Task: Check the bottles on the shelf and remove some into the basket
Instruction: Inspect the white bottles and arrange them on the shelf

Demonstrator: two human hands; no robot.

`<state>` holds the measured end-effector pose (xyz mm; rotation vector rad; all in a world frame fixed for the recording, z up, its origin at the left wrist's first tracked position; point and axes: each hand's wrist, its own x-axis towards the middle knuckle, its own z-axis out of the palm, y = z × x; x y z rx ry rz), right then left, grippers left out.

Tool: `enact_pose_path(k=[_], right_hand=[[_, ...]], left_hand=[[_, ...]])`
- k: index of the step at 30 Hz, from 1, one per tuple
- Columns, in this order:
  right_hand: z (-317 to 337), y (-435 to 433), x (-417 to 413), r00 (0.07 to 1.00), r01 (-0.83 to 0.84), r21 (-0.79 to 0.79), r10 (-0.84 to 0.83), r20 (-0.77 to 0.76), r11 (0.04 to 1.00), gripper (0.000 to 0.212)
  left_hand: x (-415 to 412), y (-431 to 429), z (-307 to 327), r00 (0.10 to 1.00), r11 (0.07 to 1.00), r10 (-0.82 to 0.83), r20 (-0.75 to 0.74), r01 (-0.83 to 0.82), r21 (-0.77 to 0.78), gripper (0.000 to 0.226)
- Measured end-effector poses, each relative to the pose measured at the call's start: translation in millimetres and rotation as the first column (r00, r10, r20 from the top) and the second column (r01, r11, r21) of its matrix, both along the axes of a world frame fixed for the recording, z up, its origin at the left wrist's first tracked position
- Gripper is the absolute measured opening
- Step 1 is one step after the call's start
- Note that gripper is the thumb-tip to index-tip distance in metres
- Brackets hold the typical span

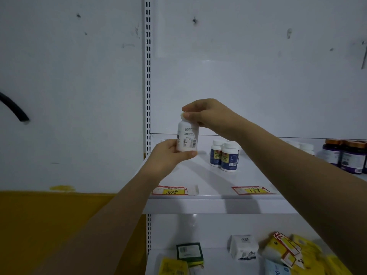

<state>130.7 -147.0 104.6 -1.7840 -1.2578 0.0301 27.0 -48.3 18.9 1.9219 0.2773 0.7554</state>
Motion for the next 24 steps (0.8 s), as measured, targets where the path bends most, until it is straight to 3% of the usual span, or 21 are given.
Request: enact_pose_path(k=[3, 6, 9, 13, 16, 19, 21, 24], right_hand=[[-4.1, 1.2, -0.4, 0.999, -0.027, -0.04, 0.025, -0.028, 0.999, 0.039], [-8.7, 4.1, -0.8, 0.996, 0.087, -0.049, -0.087, 0.004, 0.995, 0.06], [-10.3, 4.5, 2.5, 0.993, 0.115, 0.006, -0.115, -0.027, 0.993, 0.05], [-10.0, -1.0, 5.5, 0.996, 0.007, 0.021, -0.005, -0.086, 1.0, 0.037], [-11.5, -1.8, 3.0, 0.997, -0.024, -0.034, 0.022, -0.076, 0.999, 0.044], [-13.5, 3.4, 2.7, 0.995, 0.095, -0.046, -0.096, -0.019, 0.994, 0.064], [-13.6, 5.1, 3.9, 0.987, 0.163, 0.007, -0.163, -0.01, 0.987, 0.06], [-11.8, 1.9, 5.5, 0.993, 0.092, 0.05, -0.088, -0.075, 0.995, 0.046]], left_hand=[[0.8, 0.8, -3.6, 0.999, 0.999, 0.035, 0.032, -0.035, 0.002, 0.047], [3.7, -1.5, -7.4, 0.996, 0.997, 0.07, 0.064, -0.068, -0.033, 0.048], [3.7, -2.3, -7.8, 0.999, 0.999, 0.031, 0.025, -0.03, -0.041, 0.051], [-0.1, 1.9, -7.9, 0.999, 0.998, -0.048, -0.015, 0.048, -0.038, 0.045], [0.0, 4.3, -9.8, 1.0, 0.999, -0.031, 0.003, 0.031, -0.044, 0.038], [1.6, 3.2, -12.2, 0.999, 0.997, 0.007, 0.041, -0.004, -0.074, 0.038], [3.0, 2.4, -13.0, 0.999, 0.998, 0.021, 0.041, -0.018, -0.066, 0.043], [3.2, 3.7, -11.7, 1.0, 0.996, -0.009, 0.022, 0.01, -0.084, 0.046]])
